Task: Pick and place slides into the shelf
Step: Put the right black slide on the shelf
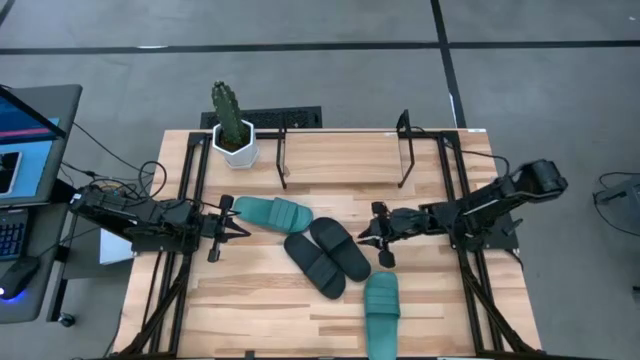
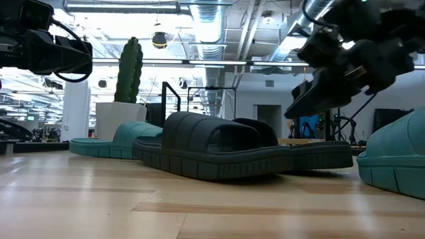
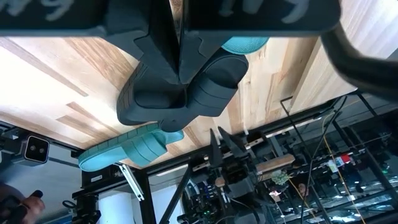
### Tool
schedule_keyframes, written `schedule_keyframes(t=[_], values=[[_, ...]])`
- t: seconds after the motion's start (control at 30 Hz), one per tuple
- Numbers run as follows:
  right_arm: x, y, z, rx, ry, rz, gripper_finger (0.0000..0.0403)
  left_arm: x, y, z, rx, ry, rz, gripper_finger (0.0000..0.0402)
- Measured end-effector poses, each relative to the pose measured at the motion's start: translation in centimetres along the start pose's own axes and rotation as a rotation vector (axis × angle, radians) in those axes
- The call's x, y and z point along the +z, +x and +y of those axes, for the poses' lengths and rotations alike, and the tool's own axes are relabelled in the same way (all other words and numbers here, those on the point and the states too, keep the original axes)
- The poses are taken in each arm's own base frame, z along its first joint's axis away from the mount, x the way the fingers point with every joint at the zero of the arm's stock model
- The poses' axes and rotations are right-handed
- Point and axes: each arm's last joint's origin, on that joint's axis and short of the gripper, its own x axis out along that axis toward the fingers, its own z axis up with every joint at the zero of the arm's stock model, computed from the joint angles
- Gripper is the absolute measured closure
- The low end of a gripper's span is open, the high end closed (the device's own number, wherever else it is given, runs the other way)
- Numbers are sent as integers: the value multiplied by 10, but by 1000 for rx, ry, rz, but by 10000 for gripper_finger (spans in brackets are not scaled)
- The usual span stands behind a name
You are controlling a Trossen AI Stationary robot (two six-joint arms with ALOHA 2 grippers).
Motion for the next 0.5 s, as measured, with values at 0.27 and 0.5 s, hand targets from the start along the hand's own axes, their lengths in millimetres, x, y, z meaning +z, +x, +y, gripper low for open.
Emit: schedule_keyframes(t=[0.27,0.5], values=[[1,25,-9,-37,20,75,239,0,0,0,0,0,1,401],[-1,35,-20,-74,50,101,192,0,0,0,0,0,0,401]])
